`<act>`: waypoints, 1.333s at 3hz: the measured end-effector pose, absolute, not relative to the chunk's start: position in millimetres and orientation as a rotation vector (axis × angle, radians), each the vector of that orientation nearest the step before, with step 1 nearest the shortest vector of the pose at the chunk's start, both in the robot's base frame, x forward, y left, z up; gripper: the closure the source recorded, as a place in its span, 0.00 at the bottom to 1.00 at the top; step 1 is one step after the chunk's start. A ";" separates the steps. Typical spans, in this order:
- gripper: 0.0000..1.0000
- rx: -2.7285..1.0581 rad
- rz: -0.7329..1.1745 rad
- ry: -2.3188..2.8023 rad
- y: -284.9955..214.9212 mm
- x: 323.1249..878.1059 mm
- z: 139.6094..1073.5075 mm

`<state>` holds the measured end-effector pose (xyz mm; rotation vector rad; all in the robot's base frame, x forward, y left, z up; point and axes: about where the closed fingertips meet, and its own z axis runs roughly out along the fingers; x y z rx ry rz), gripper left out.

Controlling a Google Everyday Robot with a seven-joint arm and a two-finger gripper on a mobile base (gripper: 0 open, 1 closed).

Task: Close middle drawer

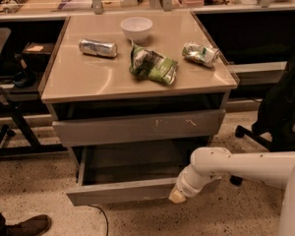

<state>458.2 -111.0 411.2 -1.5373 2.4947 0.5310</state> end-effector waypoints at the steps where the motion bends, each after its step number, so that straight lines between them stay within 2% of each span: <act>1: 0.75 -1.517 0.500 2.504 -107.3 479.8 409.3; 4: 0.03 -1.517 0.501 2.504 -107.3 479.8 409.3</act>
Offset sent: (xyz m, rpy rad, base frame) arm 0.0181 0.0029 -0.0017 -0.0113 -0.0119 -0.0141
